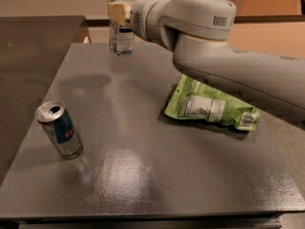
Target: Place blue plastic bottle upright
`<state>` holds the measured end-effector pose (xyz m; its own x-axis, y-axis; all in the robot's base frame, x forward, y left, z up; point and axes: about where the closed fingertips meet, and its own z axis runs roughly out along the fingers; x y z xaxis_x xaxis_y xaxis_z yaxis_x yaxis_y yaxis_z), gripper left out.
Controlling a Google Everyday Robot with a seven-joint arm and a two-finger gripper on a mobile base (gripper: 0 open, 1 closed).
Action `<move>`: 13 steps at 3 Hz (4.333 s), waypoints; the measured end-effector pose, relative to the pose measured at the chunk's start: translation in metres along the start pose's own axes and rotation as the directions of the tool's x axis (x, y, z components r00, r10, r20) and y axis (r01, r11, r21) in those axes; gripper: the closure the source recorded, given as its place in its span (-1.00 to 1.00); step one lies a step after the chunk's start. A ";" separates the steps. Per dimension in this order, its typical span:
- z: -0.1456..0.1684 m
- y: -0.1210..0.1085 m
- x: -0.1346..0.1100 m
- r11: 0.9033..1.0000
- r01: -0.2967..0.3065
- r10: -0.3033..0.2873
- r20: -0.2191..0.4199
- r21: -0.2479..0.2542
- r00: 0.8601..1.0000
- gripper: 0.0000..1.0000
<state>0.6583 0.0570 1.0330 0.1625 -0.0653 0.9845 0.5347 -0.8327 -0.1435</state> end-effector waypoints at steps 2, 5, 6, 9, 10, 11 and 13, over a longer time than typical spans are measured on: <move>0.000 0.001 -0.026 0.990 0.137 -0.138 0.031 0.020 0.990 1.00; 0.006 -0.001 -0.052 0.973 0.230 -0.230 -0.008 0.018 0.973 1.00; 0.005 -0.004 -0.072 0.971 0.238 -0.237 -0.008 0.018 0.971 1.00; 0.002 -0.008 -0.099 0.969 0.246 -0.246 -0.011 0.010 0.969 0.19; 0.002 -0.008 -0.099 0.969 0.246 -0.246 -0.011 0.010 0.969 -0.27; 0.002 -0.008 -0.099 0.969 0.246 -0.246 -0.011 0.010 0.969 -0.76; 0.003 -0.009 -0.098 0.969 0.247 -0.247 -0.012 0.011 0.969 -1.00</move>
Offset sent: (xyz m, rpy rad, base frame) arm -0.0088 0.0026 -0.0659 -0.1863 -0.0610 0.0484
